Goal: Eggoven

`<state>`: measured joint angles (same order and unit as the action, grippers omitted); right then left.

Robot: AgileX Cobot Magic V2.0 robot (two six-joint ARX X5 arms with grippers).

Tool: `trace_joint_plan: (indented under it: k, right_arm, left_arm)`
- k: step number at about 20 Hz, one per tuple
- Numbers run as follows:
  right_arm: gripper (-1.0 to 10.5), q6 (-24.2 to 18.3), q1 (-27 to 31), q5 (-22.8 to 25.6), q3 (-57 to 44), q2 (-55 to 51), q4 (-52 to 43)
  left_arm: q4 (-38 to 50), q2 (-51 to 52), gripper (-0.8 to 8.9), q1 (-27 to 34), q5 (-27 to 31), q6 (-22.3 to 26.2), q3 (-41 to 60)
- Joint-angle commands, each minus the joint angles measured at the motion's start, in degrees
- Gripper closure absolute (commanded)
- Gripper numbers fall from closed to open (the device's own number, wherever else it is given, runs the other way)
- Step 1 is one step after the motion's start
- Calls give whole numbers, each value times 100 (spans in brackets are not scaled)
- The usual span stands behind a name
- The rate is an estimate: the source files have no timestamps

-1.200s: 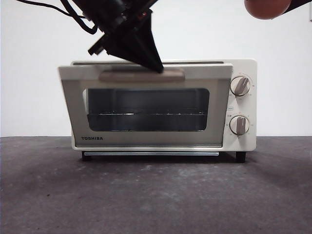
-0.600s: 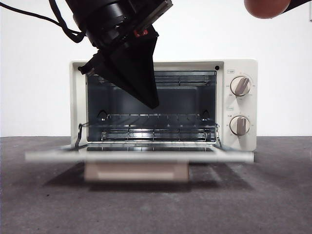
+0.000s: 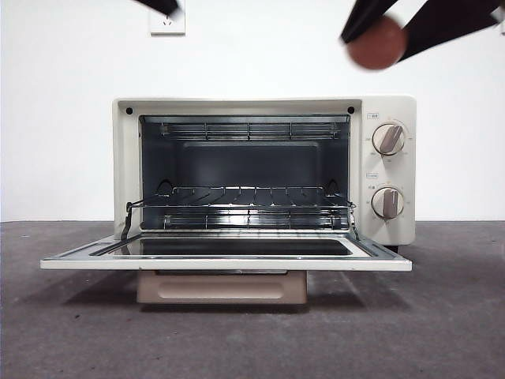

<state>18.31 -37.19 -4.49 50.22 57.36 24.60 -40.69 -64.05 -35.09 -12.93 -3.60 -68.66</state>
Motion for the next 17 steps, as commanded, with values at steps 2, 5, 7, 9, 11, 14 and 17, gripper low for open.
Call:
trace_joint_plan:
  k: [2,5,7,9,11,14,17]
  right_arm:
    - [944,138,-50,-85,101,822,-807]
    - [944,234,-50,-146,103,1598,-1698]
    - [944,282,-28,-142,122,2037,-2166]
    - [944,337,13,-133,155,2339,-2378]
    - [944,354,72,-127,197,2645,-2581]
    - [944,358,190,-122,232,2992,-3001]
    - [944,358,282,-13,264,3222,-3150]
  left_arm:
    - [-188,804,807,343,7,4,326]
    - [-205,1633,807,717,4,-96,973]
    - [-227,2098,807,927,-20,-190,1405]
    - [-313,2400,807,1038,-83,-210,1685]
    - [-387,2691,807,1110,-92,-295,1943]
    - [-634,3049,807,1126,-94,-334,2074]
    - [-741,3202,807,1126,-94,-350,2074]
